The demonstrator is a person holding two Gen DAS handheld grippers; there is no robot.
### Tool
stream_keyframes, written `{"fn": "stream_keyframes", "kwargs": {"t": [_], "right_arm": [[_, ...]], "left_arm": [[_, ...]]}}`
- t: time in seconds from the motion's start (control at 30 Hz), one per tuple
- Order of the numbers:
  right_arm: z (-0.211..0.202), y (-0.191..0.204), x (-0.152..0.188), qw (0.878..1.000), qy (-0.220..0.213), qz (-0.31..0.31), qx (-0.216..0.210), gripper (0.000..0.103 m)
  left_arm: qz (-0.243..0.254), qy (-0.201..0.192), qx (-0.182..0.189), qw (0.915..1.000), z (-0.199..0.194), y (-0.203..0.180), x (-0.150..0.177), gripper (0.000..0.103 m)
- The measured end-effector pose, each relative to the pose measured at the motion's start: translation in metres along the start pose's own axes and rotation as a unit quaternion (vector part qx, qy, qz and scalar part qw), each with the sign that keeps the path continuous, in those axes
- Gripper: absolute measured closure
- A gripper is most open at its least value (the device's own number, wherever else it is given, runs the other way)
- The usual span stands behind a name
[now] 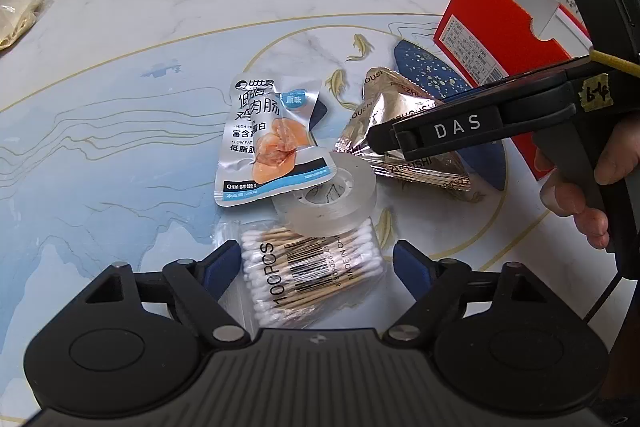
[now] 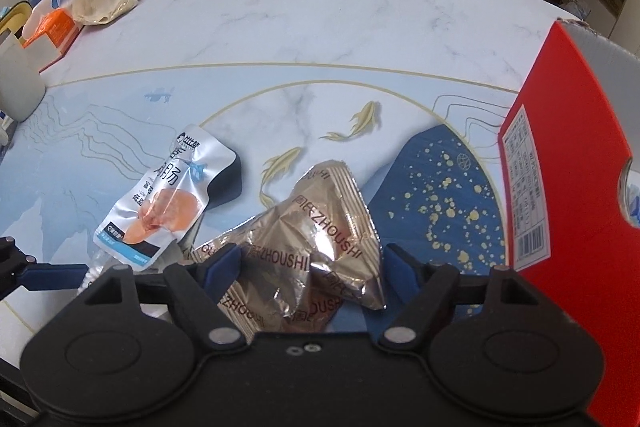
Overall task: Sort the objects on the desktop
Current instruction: 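Grasp the gold foil snack bag with the right tool while the left tool grasps the cotton-swab pack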
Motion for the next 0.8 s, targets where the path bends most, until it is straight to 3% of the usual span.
{"fn": "stream_keyframes", "kwargs": {"t": [0.43,0.8], "right_arm": [[-0.006,0.003,0.002,1.0,-0.004,0.016,-0.013,0.05],[-0.012,-0.001,0.006,0.999,-0.015,0.031,-0.011,0.063]], "left_arm": [[0.003,-0.003,-0.012,0.9999,0.0,-0.002,0.001,0.03],[-0.001,0.001,0.003,1.0,-0.002,-0.001,0.002,0.037]]}}
Point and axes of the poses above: each gripper's, at about its wrist camera, not at the fingertips, and z roughly the way its jaws point, y to its left, x to its underside, the point moved 3 cm from there along z, roughly the way its jaws point, and after that the axes turned 9 degrees about y, right-handed, at the moved point
